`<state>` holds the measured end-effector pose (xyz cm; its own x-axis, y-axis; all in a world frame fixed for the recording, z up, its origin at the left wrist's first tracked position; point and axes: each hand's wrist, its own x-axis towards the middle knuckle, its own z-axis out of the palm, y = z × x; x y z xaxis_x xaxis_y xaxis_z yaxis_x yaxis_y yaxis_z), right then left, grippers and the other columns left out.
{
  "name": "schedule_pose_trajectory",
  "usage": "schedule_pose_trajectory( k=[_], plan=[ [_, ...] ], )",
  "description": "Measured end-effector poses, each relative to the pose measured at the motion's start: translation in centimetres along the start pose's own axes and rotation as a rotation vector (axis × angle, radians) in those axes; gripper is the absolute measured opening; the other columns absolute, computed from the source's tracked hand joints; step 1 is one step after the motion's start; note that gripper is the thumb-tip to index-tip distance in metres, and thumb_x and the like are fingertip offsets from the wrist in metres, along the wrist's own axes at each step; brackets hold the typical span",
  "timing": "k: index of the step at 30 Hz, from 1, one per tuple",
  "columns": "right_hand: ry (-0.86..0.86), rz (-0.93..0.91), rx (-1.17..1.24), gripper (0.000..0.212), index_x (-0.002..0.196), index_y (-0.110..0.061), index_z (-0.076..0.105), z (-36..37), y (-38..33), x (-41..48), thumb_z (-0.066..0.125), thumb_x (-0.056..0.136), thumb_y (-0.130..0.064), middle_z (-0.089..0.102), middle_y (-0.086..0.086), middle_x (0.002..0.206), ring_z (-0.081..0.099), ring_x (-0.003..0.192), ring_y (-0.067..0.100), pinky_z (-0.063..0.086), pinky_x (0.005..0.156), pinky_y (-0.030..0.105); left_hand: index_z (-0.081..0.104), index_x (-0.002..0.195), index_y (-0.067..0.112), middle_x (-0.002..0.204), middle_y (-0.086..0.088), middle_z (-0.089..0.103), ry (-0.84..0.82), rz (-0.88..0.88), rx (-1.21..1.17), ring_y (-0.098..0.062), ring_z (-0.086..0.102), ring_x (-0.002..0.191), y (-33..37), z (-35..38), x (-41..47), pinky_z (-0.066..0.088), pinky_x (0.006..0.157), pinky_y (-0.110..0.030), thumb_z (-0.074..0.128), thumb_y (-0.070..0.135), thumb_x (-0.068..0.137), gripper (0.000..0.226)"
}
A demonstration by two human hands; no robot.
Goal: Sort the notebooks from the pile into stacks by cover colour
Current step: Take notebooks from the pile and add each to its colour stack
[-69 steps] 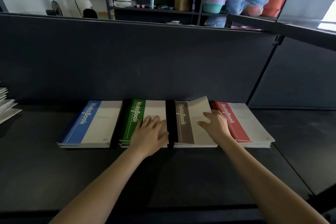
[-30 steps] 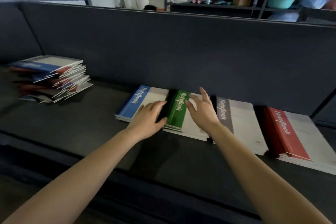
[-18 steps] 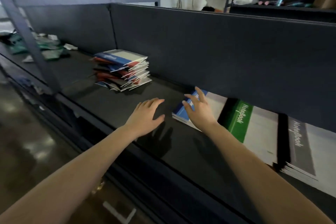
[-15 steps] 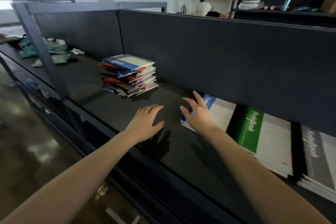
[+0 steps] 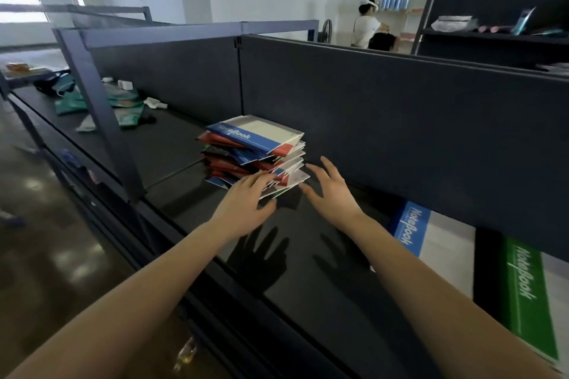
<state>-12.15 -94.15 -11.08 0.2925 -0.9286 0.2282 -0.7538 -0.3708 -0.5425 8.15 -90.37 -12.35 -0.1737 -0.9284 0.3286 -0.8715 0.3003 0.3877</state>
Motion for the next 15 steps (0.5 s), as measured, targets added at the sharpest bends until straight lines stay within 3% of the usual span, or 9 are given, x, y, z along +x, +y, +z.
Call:
schedule_pose_trajectory(
  k=[10,15],
  plan=[
    [0.005,-0.015,-0.002,0.055,0.145,-0.022,0.035,3.9,-5.1,7.8,0.046,0.097,-0.044,0.014,0.005,0.159,0.016,0.145,0.024,0.020,0.117,0.045,0.032,0.146,0.026,0.152,0.004,0.033,-0.002,-0.078,0.035,-0.016,0.028,0.140,-8.0,-3.8,1.3,0.023,0.116,-0.035,0.051,0.035,0.095,0.056],
    [0.027,-0.023,-0.078,0.060,0.147,-0.020,0.032,5.1,-6.5,10.7,0.047,0.095,-0.047,0.019,0.005,0.157,0.015,0.145,0.023,0.019,0.117,0.046,0.034,0.145,0.027,0.151,0.004,0.036,-0.015,-0.070,0.026,-0.016,0.031,0.139,-11.2,-4.4,1.5,0.027,0.115,-0.039,0.051,0.037,0.094,0.054]
  ],
)
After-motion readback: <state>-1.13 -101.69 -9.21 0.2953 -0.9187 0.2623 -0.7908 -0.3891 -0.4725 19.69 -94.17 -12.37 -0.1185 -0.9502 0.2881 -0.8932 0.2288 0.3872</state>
